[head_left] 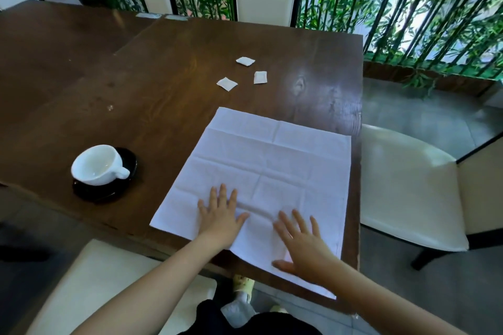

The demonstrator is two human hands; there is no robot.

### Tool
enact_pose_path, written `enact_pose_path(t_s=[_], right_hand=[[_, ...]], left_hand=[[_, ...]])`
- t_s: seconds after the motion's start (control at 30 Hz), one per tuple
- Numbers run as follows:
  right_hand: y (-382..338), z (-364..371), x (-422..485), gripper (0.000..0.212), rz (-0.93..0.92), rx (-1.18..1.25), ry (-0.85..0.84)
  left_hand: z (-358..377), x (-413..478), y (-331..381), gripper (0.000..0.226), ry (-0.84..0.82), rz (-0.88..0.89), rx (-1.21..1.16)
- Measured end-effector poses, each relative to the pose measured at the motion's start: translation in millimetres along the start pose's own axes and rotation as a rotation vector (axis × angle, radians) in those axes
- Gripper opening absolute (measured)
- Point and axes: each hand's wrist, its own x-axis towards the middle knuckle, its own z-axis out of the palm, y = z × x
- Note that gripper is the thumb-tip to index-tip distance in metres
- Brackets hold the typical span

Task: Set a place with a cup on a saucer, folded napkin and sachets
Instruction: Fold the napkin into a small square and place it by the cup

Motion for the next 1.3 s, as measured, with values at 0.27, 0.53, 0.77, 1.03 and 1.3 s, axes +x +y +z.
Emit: enact_pose_path(t_s=[0.27, 0.53, 0.77, 1.03, 1.3], right_hand=[[-15, -1, -11, 0.051, 0.041, -0.048, 0.158], [-1, -34, 4, 0.027, 0.209, 0.204, 0.272], [15, -53, 8, 0.029, 0.276, 0.213, 0.317], [20, -75, 15, 0.042, 0.288, 0.081, 0.4], [54, -123, 30, 0.027, 0.504, -0.063, 0.523]], left_hand=[[0, 0, 0, 0.077, -0.038, -0.005, -0.028], [7, -32, -26, 0.066, 0.087, 0.453, -0.165], [-58, -15, -42, 0.031, 0.24, 0.239, -0.357], [-155, 29, -19, 0.02, 0.121, 0.277, -0.427], [-225, 71, -13, 0.018, 0.038, 0.358, -0.323]])
